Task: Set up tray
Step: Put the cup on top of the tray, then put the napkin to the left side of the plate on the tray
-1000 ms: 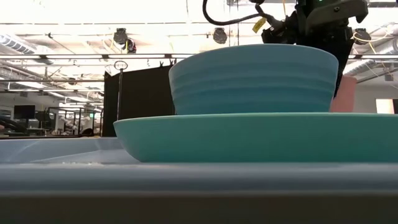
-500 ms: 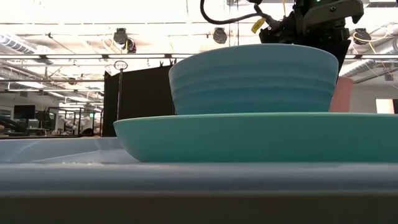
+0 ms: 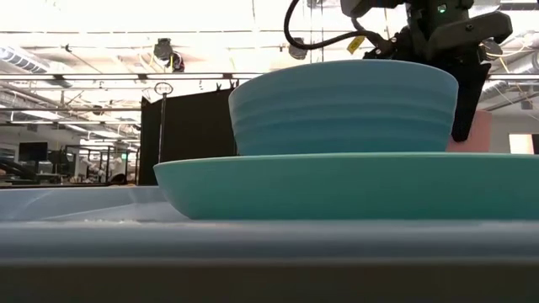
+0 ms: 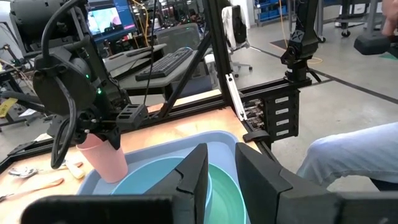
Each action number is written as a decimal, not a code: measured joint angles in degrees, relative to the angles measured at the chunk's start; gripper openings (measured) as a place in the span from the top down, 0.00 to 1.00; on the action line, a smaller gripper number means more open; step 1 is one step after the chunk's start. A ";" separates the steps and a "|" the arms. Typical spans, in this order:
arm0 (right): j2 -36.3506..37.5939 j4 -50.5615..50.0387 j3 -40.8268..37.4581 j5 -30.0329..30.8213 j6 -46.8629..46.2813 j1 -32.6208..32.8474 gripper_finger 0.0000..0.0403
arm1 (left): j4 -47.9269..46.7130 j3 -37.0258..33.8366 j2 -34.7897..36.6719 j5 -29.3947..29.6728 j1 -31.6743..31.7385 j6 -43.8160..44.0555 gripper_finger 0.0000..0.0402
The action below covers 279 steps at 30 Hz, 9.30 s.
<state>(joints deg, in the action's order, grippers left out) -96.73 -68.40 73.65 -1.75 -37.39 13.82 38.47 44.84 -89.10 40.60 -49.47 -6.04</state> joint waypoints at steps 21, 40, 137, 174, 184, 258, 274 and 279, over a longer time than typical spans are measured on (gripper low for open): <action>0.38 1.75 -0.22 -1.32 1.79 0.00 1.00 | -0.53 0.00 0.00 0.00 0.00 0.35 0.78; 2.19 4.13 -0.24 -1.69 0.59 0.04 1.00 | -0.86 0.00 0.00 0.00 0.00 0.55 0.78; 20.61 91.04 -23.47 29.25 23.12 37.29 0.67 | -85.65 0.00 10.40 2.37 21.14 51.14 0.78; 17.40 93.54 -23.47 28.96 23.12 39.65 0.67 | -78.70 -4.66 2.56 -3.39 36.68 20.86 0.78; 17.40 93.46 -23.47 28.96 23.56 39.65 0.67 | -77.27 -6.75 2.80 3.44 34.11 26.85 0.50; 17.40 105.92 -30.82 28.93 25.26 39.63 0.67 | -67.70 -6.86 4.88 -8.20 43.78 20.95 0.98; 17.40 106.26 -30.82 28.93 25.75 39.63 0.67 | -63.60 -6.80 13.51 -20.67 39.43 25.93 0.98; 17.40 106.33 -30.82 28.94 26.10 39.63 0.67 | -63.67 -6.78 13.51 -22.12 37.10 28.92 0.98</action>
<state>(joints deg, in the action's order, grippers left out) -79.33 37.94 42.83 27.18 -11.29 53.45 -25.20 38.06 -75.59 18.48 -12.37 22.87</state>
